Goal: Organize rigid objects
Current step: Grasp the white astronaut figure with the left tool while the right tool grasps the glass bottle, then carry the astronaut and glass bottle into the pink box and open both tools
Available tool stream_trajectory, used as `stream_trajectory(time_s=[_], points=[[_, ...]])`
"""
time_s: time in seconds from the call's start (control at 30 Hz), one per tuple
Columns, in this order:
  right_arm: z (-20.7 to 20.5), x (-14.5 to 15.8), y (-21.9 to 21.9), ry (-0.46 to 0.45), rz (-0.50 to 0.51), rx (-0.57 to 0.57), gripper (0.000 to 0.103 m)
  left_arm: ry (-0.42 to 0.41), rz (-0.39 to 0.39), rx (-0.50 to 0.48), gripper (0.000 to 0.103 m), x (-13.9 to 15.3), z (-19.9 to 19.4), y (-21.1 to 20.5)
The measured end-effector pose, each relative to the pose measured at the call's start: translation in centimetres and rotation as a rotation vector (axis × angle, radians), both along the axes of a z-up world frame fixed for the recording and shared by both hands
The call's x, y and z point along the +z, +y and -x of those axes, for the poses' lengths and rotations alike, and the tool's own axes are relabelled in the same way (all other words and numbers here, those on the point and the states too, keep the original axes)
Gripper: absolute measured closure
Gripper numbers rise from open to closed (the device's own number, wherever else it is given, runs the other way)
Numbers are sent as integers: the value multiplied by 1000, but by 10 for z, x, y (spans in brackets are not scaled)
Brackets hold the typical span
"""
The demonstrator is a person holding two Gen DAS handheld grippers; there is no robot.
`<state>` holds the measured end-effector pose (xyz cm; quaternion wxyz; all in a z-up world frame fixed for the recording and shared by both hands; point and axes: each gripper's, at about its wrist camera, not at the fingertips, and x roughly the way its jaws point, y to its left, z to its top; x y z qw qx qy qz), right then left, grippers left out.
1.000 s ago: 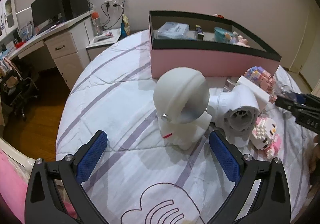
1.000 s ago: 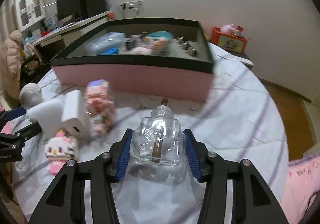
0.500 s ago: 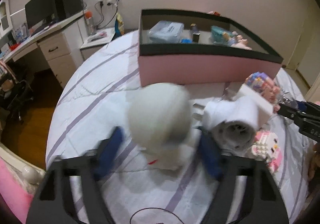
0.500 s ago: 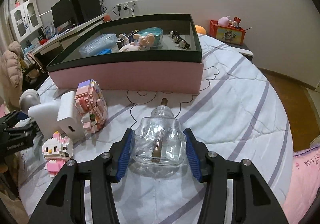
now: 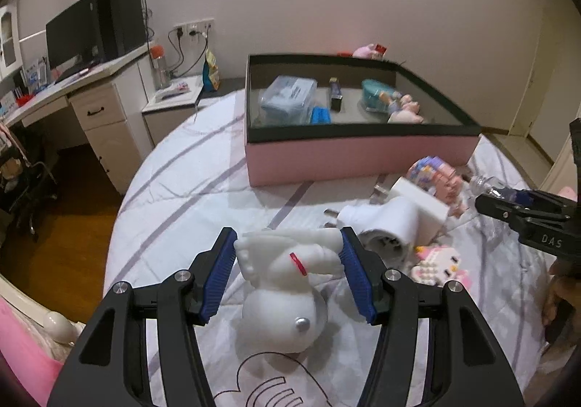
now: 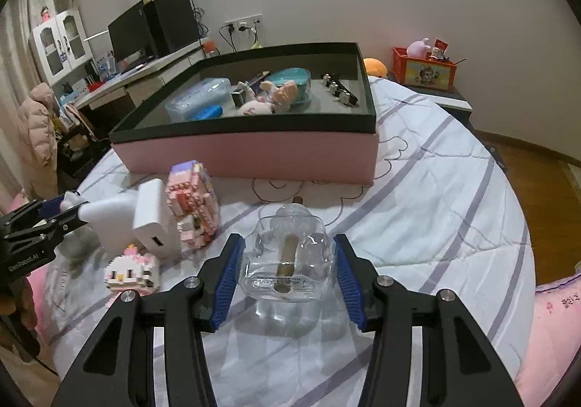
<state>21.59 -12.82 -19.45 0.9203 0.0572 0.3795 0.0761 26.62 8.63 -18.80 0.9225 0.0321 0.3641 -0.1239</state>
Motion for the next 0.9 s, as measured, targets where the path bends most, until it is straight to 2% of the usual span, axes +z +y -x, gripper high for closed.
stream_trajectory(time_s=[0.13, 0.23, 0.43, 0.63, 0.8, 0.9], points=[[4, 6, 3, -10, 3, 8, 52, 21, -6, 1, 45, -5, -1, 1], [5, 4, 2, -4, -12, 11, 51, 44, 46, 9, 44, -12, 0, 8], [8, -1, 0, 7, -39, 5, 51, 82, 65, 28, 44, -34, 3, 14], [6, -3, -1, 13, -57, 4, 51, 68, 72, 44, 48, -31, -3, 15], [6, 4, 0, -3, -56, 9, 51, 58, 130, 37, 48, -23, 2, 19], [4, 12, 4, -20, -45, 21, 51, 28, 118, 25, 48, -11, 5, 14]])
